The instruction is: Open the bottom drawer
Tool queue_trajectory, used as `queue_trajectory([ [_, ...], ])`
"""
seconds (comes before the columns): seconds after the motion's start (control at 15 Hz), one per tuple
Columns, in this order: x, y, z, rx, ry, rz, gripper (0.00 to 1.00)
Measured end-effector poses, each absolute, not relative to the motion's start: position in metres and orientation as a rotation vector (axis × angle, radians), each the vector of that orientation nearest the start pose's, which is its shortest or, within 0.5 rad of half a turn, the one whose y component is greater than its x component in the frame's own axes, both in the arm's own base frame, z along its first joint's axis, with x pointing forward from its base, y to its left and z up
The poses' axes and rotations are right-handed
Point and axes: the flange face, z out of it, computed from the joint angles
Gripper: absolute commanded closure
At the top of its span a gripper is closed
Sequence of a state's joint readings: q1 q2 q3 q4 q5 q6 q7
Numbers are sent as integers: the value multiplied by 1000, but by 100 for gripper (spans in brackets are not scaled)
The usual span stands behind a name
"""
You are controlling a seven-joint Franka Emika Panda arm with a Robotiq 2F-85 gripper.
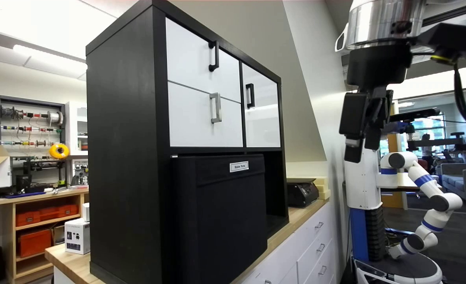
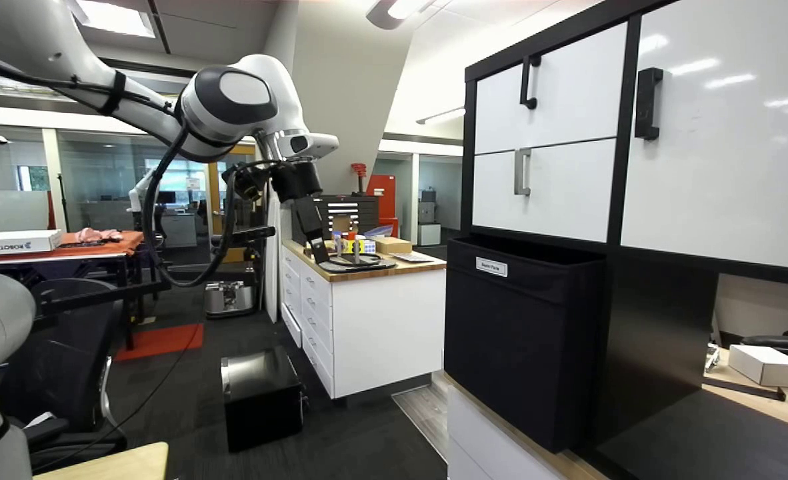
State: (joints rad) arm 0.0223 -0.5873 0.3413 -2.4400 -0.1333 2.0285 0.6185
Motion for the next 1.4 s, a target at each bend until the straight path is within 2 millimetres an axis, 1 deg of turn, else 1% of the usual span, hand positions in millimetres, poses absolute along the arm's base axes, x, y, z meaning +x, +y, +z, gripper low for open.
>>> queue_trajectory([
  [0.33,388,122,530,-3244,391,-618,0],
  [0.53,405,112,539,-3213,335,-719,0],
  [0.8,436,101,551,-3171,242,-807,0],
  [1.0,461,94,562,-3148,184,-839,0],
  [1.4,508,76,592,-3121,130,-890,0],
])
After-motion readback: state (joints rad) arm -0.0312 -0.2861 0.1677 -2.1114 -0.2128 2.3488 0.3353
